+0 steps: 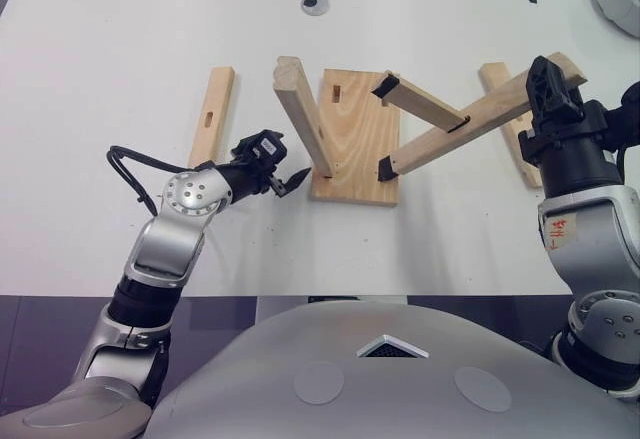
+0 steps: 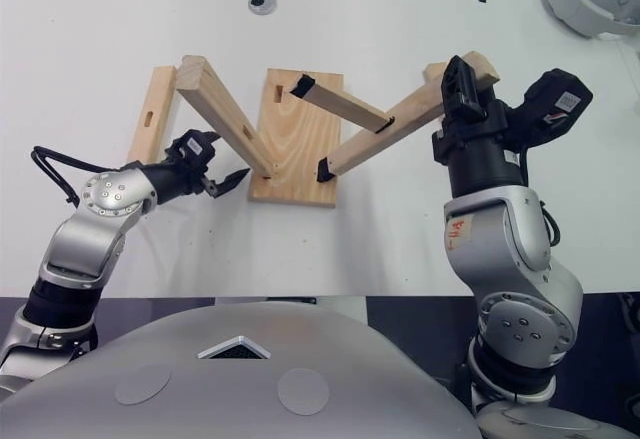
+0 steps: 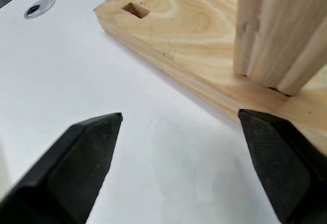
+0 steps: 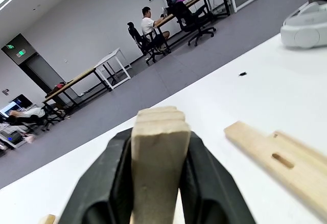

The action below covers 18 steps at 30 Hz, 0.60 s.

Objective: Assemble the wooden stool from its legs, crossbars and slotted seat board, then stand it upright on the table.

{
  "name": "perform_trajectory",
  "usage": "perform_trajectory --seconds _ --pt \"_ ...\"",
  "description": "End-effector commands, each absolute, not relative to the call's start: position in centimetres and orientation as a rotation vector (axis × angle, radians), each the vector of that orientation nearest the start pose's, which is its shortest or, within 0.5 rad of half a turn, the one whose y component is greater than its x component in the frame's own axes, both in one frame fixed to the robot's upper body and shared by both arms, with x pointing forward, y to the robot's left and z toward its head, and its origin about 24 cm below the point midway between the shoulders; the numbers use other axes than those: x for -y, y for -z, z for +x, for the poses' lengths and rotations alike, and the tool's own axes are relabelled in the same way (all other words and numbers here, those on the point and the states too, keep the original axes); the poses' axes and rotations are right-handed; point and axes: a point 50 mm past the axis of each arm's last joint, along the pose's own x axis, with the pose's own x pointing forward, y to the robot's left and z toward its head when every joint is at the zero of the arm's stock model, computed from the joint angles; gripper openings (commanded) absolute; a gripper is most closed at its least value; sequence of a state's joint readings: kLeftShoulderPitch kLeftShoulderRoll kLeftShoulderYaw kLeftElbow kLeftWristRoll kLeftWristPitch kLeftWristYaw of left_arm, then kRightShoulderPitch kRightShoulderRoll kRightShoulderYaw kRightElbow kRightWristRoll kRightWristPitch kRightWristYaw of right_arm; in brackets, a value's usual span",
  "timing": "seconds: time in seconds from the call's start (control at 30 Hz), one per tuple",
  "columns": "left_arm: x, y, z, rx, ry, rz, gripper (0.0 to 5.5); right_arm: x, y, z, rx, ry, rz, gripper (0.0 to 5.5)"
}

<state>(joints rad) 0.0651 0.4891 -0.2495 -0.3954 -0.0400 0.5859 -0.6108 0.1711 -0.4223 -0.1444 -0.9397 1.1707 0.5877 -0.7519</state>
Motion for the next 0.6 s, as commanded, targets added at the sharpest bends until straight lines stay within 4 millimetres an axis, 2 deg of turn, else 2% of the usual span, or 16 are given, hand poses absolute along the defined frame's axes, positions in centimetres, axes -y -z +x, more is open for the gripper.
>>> perform_trajectory --seconds 0.03,0.2,0.33,0.47,0.6 --pt "-14.1 -5.2 21.6 -0.446 0.809 0.328 4.19 17.3 -13.8 18.8 -0.227 0.101 0.226 1.06" --pt "-13.4 -5.5 21.9 -0.438 0.811 0.294 4.19 15.2 -13.8 19.9 -0.182 -0.004 0.101 1.06" --pt "-13.0 -5.6 22.0 -0.437 0.806 0.267 4.19 14.5 -13.5 20.1 -0.156 -0.012 0.009 1.06" --pt "-13.0 -5.8 22.2 -0.433 0.795 0.262 4.19 14.7 -12.6 19.7 -0.165 0.002 -0.025 1.06" --pt "-13.6 -6.2 22.9 -0.415 0.762 0.258 4.19 16.5 -11.3 18.8 -0.171 0.067 0.098 1.06"
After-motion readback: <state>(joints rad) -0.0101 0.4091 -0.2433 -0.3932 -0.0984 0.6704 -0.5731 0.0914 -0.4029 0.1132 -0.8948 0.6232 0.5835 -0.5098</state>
